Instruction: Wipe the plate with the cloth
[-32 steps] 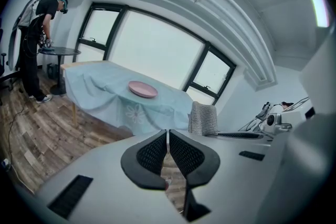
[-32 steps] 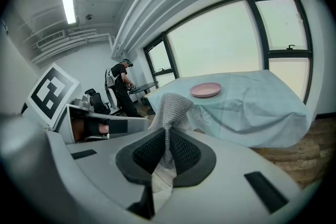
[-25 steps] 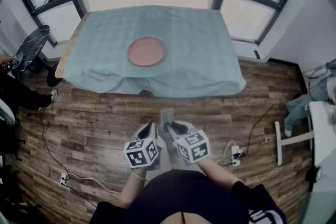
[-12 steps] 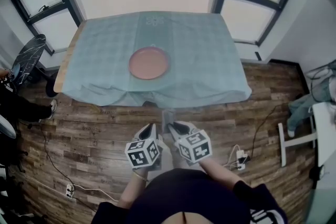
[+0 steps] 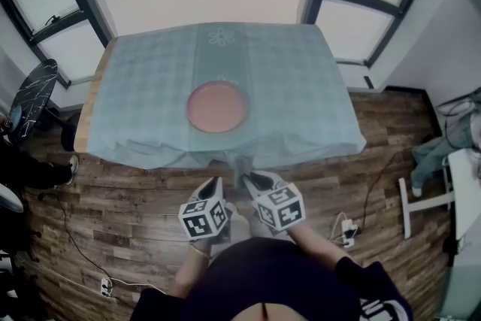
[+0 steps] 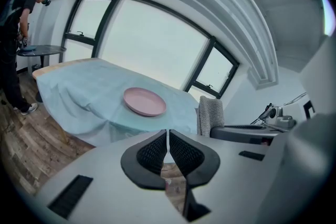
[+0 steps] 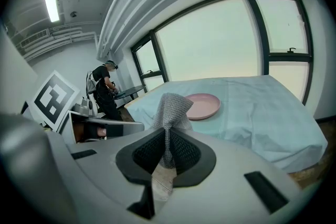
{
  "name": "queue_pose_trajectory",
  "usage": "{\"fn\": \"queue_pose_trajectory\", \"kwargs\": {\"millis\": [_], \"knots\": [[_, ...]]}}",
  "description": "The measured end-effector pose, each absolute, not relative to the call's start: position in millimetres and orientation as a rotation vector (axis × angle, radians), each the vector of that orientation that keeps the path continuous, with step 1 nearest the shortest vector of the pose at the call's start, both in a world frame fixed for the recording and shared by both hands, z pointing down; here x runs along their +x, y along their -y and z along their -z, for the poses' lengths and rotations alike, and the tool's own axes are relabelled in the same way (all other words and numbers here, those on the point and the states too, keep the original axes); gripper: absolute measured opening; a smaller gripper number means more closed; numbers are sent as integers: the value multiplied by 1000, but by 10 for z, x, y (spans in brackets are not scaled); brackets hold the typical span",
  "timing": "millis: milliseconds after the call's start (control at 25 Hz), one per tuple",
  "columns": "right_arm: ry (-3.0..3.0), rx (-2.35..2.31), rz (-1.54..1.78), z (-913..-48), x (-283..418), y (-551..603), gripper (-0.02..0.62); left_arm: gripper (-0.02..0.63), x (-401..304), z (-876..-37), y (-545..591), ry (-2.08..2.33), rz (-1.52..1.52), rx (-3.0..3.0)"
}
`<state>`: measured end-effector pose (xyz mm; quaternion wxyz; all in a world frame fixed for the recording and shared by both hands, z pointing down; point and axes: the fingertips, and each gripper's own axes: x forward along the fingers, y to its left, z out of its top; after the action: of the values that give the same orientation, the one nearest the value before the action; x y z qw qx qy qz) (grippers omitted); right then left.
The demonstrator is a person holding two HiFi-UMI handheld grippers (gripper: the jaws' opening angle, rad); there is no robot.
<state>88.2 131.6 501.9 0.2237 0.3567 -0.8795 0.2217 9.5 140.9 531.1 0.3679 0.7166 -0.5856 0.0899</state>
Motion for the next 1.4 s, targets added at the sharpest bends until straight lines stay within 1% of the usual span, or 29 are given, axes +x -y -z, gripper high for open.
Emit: {"fn": "queue_pose_trajectory", "kwargs": {"millis": [800, 1400], "knots": [[2381, 1113, -609, -5042, 333, 63, 32, 29, -694, -5435, -74, 1469, -295, 1867], [2343, 1105, -563, -5185, 31, 545, 32, 29, -1077, -5672, 298, 1477, -325, 1824]]}}
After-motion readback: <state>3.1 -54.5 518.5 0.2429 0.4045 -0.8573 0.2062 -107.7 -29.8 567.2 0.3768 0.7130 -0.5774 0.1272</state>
